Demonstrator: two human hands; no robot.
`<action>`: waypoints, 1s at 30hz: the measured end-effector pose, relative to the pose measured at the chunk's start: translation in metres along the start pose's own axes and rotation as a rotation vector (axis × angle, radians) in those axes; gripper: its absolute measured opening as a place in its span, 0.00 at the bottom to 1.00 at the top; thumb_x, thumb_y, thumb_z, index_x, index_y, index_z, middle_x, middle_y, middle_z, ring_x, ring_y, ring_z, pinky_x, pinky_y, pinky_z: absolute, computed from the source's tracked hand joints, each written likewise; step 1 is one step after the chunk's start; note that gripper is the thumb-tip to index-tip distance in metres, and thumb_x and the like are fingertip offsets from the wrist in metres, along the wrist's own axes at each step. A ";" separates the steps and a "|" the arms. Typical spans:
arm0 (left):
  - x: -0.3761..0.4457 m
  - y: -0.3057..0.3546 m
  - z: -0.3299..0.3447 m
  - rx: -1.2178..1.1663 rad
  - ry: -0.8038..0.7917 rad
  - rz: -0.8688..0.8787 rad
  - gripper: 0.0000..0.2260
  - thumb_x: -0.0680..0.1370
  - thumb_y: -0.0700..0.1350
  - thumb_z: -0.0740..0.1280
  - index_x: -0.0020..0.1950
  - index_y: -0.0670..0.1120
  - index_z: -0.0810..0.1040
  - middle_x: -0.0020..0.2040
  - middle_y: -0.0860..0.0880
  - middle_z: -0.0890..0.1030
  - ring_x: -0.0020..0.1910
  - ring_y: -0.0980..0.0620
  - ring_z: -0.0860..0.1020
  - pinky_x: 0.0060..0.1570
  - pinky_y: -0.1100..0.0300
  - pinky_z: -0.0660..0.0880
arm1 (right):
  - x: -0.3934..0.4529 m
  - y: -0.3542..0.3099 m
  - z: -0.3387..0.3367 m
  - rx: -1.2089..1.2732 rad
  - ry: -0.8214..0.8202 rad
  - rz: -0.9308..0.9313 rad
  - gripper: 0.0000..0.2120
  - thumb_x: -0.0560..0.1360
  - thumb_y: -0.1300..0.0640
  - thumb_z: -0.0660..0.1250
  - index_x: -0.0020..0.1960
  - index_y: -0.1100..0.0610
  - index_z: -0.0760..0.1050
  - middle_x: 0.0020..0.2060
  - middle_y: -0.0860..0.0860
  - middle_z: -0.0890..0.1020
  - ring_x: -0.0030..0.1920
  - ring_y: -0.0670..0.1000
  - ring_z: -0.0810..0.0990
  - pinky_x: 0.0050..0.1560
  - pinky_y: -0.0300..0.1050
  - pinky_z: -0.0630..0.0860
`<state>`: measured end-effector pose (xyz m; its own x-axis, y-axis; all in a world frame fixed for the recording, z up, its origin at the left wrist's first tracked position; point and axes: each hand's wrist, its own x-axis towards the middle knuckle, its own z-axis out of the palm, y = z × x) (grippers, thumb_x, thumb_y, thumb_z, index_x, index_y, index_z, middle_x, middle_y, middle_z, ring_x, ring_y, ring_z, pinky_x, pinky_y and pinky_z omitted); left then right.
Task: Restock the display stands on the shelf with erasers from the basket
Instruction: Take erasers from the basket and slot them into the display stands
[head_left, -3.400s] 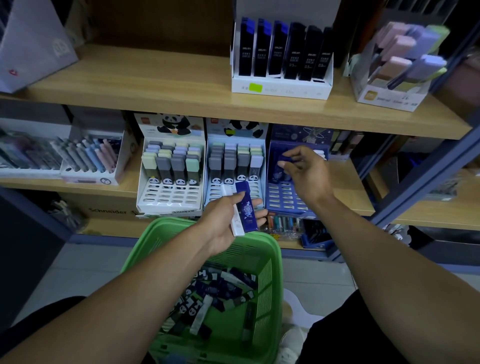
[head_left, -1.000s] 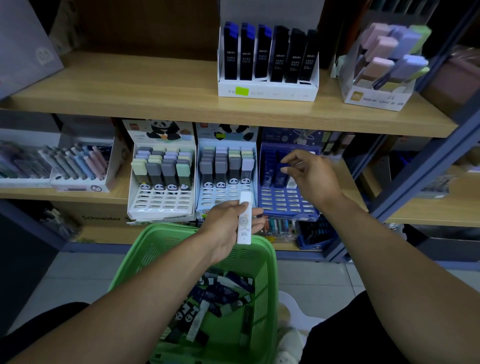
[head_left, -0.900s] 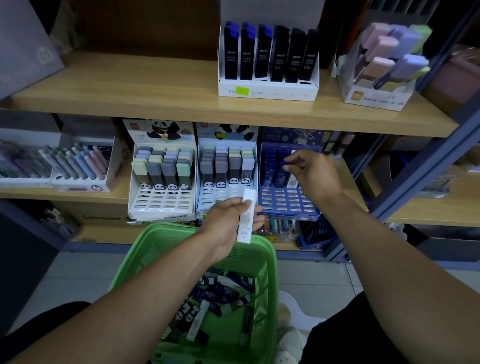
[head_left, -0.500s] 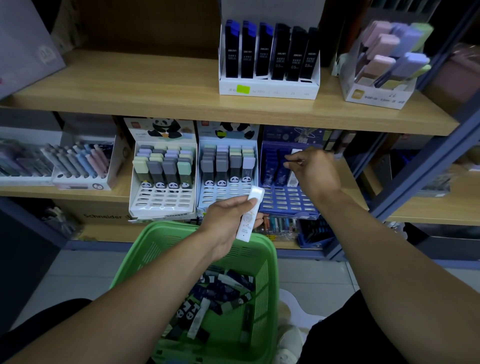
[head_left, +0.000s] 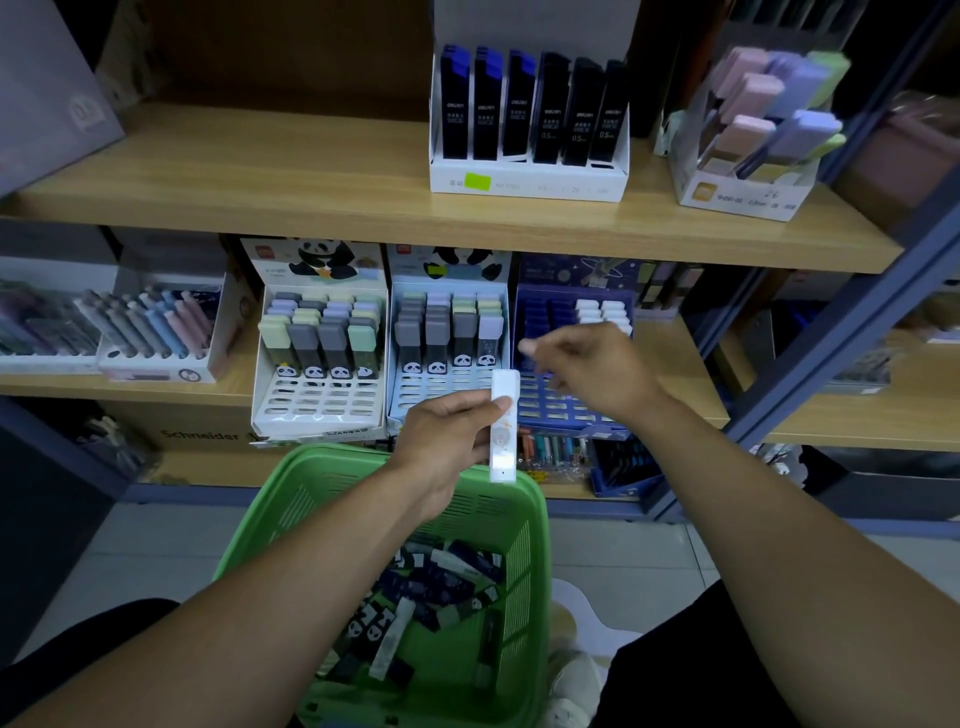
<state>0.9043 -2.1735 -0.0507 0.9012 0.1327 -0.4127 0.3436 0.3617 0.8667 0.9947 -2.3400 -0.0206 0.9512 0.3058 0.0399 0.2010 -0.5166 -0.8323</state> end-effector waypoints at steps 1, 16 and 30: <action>0.000 0.000 0.002 0.006 -0.001 0.013 0.13 0.75 0.40 0.74 0.59 0.40 0.81 0.51 0.43 0.86 0.50 0.47 0.85 0.46 0.58 0.81 | -0.007 -0.003 0.001 0.095 -0.095 0.032 0.09 0.76 0.47 0.71 0.50 0.52 0.84 0.40 0.49 0.86 0.35 0.47 0.83 0.41 0.41 0.81; 0.007 0.003 0.054 0.384 -0.108 0.449 0.23 0.82 0.35 0.62 0.77 0.48 0.68 0.67 0.54 0.77 0.50 0.65 0.78 0.53 0.67 0.77 | -0.017 0.010 -0.027 0.019 0.177 -0.154 0.04 0.78 0.56 0.71 0.50 0.49 0.78 0.43 0.46 0.83 0.43 0.42 0.82 0.44 0.34 0.78; 0.035 -0.005 0.066 0.638 -0.251 0.391 0.33 0.81 0.34 0.63 0.81 0.57 0.56 0.76 0.52 0.68 0.53 0.68 0.75 0.48 0.50 0.78 | -0.007 0.037 -0.037 -0.206 0.309 -0.276 0.05 0.78 0.61 0.71 0.51 0.53 0.80 0.39 0.36 0.78 0.44 0.35 0.79 0.44 0.29 0.75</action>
<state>0.9511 -2.2314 -0.0512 0.9945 -0.0993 -0.0346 0.0057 -0.2780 0.9606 1.0040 -2.3909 -0.0315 0.8743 0.2177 0.4338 0.4693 -0.6073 -0.6411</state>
